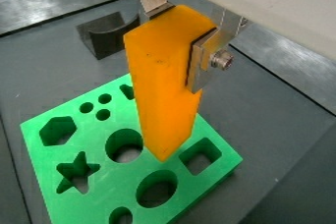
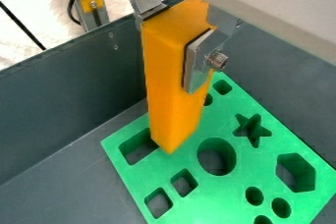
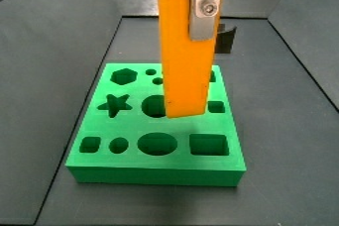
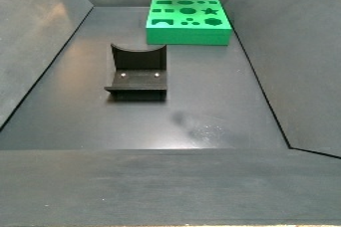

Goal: Pick up the rectangle object. Move up. Move to above the board. Insert the rectangle object.
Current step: Insert the rectangle object.

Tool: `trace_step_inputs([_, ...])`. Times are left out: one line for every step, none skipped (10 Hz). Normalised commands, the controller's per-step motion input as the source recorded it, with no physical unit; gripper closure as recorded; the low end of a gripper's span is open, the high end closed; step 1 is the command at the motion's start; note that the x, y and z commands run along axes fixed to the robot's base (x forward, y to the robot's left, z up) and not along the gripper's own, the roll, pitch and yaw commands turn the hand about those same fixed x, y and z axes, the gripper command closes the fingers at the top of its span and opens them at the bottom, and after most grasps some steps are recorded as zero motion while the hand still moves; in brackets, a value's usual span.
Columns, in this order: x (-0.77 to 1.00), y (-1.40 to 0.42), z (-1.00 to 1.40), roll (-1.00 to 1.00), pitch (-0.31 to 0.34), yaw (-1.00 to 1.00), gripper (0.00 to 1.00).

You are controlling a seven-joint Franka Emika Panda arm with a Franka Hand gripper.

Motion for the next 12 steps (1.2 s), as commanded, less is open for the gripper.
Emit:
trace_step_inputs([0.04, -0.19, -0.28, 0.30, -0.037, -0.81, 1.00])
trace_step_inputs([0.05, -0.19, -0.27, 0.30, -0.036, -0.80, 1.00])
trace_step_inputs([0.14, -0.25, -0.18, 0.27, -0.027, -0.74, 1.00])
trace_step_inputs([0.39, -0.37, 0.00, 0.02, 0.000, -0.50, 1.00])
trace_step_inputs([0.19, -0.15, 0.00, 0.00, 0.000, -0.22, 1.00])
trace_step_inputs([0.49, -0.44, 0.00, 0.06, 0.026, -0.26, 1.00])
trace_step_inputs([0.75, -0.32, -0.07, 0.13, 0.067, -0.15, 1.00])
trace_step_inputs([0.46, -0.07, -0.01, 0.10, 0.097, 0.00, 1.00])
trace_step_inputs([0.00, 0.00, 0.00, 0.00, 0.000, 0.05, 1.00])
trace_step_inputs([-0.04, 0.18, -0.10, 0.00, 0.000, 0.51, 1.00])
trace_step_inputs([0.00, 0.00, 0.00, 0.00, 0.000, 0.25, 1.00])
trace_step_inputs([0.00, -0.05, 0.00, 0.00, 0.000, 0.00, 1.00])
